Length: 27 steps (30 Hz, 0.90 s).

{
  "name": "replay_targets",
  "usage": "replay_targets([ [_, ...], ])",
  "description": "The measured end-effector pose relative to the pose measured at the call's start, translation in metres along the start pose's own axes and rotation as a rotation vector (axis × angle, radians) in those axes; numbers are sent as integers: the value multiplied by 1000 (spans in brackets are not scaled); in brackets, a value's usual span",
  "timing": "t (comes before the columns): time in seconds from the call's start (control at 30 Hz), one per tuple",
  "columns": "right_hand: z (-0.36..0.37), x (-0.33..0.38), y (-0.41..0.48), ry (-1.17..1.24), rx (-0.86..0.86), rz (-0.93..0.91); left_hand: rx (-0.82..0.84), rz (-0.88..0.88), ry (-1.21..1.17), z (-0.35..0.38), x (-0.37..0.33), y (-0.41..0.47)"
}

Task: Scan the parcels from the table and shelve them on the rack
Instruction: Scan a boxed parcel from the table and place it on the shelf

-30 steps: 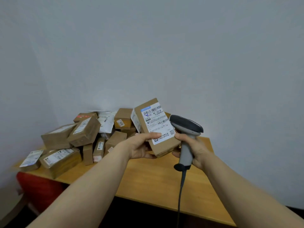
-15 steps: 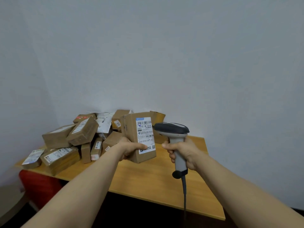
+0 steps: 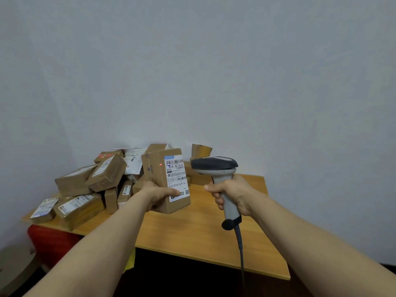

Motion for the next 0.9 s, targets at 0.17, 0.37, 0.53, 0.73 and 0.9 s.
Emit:
replay_targets([
  [0.17, -3, 1, 1, -6, -2, 6, -7, -11, 5, -3, 2, 2],
  [0.37, -6, 1, 3, -21, 0, 12, -14, -26, 25, -5, 4, 5],
  [0.53, -7, 2, 6, -19, 14, 24, -16, -36, 24, -5, 6, 10],
  [0.73, -10, -5, 7, -38, 0, 47, -39, -48, 12, -8, 9, 15],
  [0.9, -9, -3, 8, -17, 19, 44, -66, -80, -20, -14, 18, 19],
])
Point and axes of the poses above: each hand's wrist, its own y-axis towards the middle knuckle, its own z-axis out of the palm, x = y × z, the point moved 6 cm from there along y, towards the middle knuckle, and after that the axes turned 4 degrees about -z, right-handed, at the moved point
